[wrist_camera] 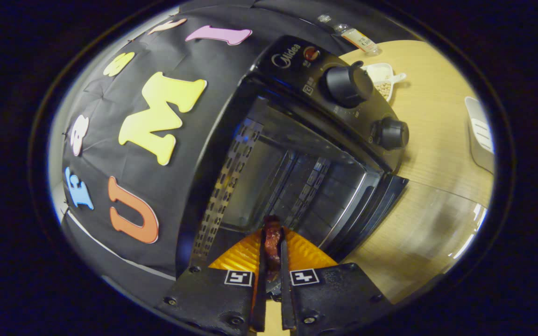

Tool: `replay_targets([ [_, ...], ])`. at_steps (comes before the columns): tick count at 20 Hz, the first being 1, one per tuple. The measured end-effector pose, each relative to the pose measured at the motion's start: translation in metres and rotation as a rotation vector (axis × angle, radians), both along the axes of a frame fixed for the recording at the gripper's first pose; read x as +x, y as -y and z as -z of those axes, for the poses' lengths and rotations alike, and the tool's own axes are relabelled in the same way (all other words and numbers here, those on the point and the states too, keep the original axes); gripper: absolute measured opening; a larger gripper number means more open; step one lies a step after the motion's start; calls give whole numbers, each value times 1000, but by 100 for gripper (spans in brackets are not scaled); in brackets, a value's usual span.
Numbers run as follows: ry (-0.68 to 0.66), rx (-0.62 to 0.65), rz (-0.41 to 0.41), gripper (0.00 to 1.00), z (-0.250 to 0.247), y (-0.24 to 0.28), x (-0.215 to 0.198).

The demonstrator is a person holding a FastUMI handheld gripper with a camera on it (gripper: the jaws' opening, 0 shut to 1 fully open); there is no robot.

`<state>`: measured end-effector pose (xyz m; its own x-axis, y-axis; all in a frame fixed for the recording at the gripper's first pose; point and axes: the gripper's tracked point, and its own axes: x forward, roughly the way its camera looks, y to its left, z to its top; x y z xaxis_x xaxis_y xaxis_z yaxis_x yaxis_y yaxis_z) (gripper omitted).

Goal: Open the toaster oven, put the food inside, and close the toaster oven door.

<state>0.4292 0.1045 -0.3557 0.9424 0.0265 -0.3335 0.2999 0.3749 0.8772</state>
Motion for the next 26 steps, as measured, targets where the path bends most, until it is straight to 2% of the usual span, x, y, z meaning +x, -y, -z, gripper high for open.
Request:
replay_targets([
  [2,19,-29,20,16,-1,5,9],
  [5,-2,-28,-8,17,6,-3,14],
  [9,-40,-155,-36,20,12,2,16],
  [11,-64,-243,-43,25,15,5,14],
  [13,-82,-315,-52,33,16,6,9],
  [16,-94,-434,-86,67,14,6,5],
  [19,-98,-539,-119,90,8,8,-4],
  [22,-90,-601,-169,92,-8,2,-17],
  [26,-47,-720,-242,93,-47,-2,-59],
])
